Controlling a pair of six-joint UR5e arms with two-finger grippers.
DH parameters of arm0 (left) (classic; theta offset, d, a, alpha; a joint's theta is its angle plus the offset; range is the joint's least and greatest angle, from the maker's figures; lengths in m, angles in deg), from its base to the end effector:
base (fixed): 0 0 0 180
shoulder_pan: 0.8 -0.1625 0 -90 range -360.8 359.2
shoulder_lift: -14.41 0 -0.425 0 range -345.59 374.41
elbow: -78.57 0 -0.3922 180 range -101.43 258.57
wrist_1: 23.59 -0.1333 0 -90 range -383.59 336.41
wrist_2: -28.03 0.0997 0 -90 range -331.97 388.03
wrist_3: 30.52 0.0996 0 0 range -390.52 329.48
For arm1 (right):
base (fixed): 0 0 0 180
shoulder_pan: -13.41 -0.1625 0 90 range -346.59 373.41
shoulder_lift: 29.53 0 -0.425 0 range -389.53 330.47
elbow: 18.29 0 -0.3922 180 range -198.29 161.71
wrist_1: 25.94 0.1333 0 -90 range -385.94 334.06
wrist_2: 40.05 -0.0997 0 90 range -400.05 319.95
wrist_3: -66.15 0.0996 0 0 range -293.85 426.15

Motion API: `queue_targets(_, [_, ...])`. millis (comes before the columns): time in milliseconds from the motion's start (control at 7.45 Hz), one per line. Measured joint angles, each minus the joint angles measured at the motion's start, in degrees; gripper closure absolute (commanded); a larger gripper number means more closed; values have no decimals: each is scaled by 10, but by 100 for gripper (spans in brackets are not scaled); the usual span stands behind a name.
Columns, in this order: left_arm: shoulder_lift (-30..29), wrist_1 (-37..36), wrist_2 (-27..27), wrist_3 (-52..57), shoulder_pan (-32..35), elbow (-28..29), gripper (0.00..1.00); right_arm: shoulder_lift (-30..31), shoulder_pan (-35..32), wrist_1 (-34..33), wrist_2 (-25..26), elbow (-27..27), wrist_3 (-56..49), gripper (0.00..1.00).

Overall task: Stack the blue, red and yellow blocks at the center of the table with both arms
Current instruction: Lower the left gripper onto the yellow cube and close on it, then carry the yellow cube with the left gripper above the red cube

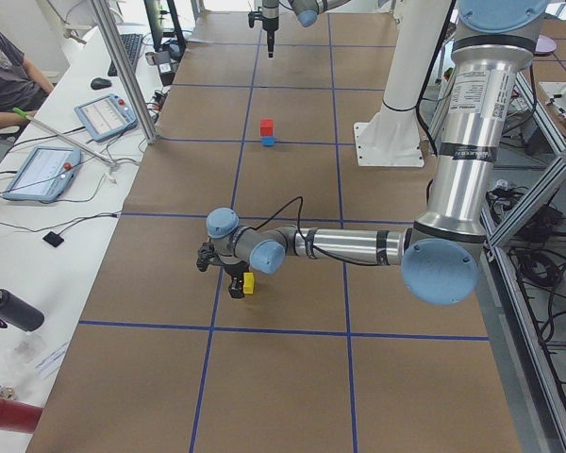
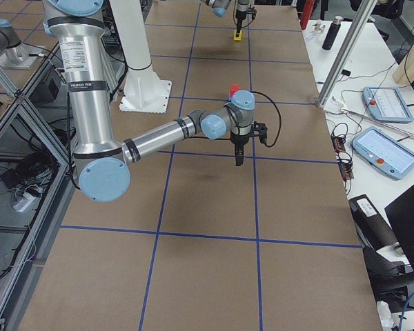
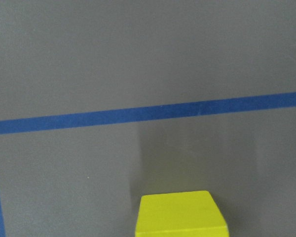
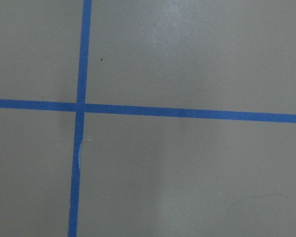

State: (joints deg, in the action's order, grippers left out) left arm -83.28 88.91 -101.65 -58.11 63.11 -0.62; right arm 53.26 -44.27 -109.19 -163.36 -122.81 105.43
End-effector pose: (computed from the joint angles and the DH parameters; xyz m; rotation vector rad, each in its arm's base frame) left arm 0.1872 -0.5408 0.6443 -0.0200 0.7583 0.0922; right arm -0.2250 -0.5026 0.4646 0.0586 -0.7435 -0.0287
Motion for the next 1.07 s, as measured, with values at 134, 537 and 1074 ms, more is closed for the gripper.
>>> queue_targets(134, [-2,0,-1,-10,0,-1,100,0,0,0,0,-2,0,0])
queue_targets(537, [-18,-21,-52,-38,2,-27,100,1,-2,0,0,-4,0,0])
queue_targets(1074, [-145,-210,-38,-162,-52,-194,100,4,-9,0,-1,-4,-2,0])
